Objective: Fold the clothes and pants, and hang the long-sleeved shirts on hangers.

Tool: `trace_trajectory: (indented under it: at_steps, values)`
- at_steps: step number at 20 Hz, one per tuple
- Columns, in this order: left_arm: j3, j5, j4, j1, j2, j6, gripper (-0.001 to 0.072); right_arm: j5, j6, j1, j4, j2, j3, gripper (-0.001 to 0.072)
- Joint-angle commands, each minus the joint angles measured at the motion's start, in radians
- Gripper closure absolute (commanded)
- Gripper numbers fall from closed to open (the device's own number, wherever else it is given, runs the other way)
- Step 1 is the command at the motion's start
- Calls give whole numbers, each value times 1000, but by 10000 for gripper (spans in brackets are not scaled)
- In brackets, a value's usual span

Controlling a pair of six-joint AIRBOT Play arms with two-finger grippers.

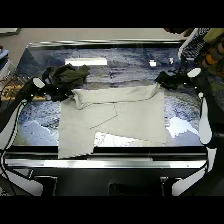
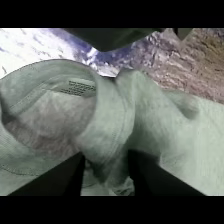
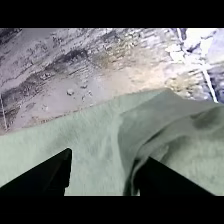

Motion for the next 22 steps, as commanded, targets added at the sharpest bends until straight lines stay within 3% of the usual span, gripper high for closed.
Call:
trace_trajectory:
  at_steps: [1, 4, 5, 10, 14, 18, 22]
  values:
    - [107, -253, 37, 68, 2, 19, 198, 280, -21, -107, 0, 75, 11, 187]
    - [115, -404, 142, 155, 89, 124, 196, 617, -132, -257, 14, 160, 6, 178]
    - [106, -424, 140, 197, 119, 122, 196, 663, -140, -311, 47, 193, -21, 181]
    - [-145, -417, 84, 401, 294, 179, 196, 600, -235, -483, 44, 437, -483, 181]
    - [-319, -389, 84, 469, 343, 201, 197, 493, -385, -512, 18, 519, -875, 181]
    - [-360, -372, 84, 463, 342, 244, 196, 361, -503, -512, 37, 519, -1045, 180]
    - [-359, -365, 72, 463, 342, 254, 197, 305, -546, -512, 39, 519, -1123, 181]
